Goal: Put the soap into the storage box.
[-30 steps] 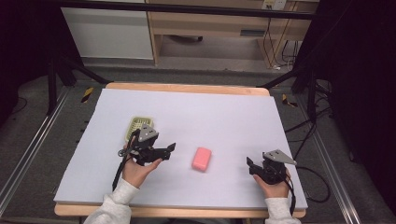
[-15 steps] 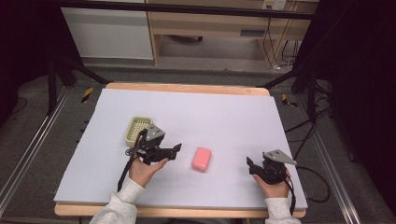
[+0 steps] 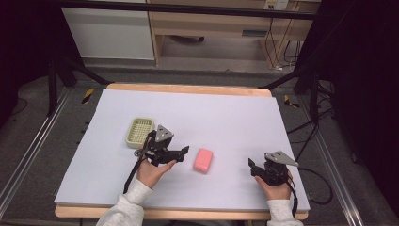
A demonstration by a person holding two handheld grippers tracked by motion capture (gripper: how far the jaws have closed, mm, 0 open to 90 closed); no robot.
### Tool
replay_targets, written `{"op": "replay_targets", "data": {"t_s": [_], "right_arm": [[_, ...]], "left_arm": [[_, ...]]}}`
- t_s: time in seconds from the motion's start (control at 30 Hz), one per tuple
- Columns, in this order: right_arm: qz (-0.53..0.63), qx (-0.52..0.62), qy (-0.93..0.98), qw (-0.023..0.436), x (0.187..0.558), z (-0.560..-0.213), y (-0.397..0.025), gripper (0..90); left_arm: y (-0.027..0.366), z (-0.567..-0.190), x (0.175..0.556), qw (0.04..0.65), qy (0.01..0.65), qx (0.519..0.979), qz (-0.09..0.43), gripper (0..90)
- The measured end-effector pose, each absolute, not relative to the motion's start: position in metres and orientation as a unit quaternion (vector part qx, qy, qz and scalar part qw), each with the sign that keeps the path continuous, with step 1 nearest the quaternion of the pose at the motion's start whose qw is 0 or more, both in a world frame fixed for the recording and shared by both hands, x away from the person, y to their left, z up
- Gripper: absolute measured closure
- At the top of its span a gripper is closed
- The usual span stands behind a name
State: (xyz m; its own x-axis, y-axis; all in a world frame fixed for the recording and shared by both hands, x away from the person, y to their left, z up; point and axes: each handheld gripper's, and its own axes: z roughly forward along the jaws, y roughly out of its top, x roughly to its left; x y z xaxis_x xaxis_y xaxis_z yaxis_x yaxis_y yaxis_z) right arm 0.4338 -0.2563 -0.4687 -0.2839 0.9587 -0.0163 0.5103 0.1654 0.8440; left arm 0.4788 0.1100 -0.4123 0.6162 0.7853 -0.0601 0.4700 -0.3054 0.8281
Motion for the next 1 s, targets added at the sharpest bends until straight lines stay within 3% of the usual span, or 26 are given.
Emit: {"op": "replay_targets", "data": {"t_s": [1.0], "right_arm": [[0.385,0.518,0.707,0.290,0.433,-0.468,-0.256,34.7]], "left_arm": [[0.070,-0.421,0.477,0.408,0.370,0.817,0.171,24.0]]}}
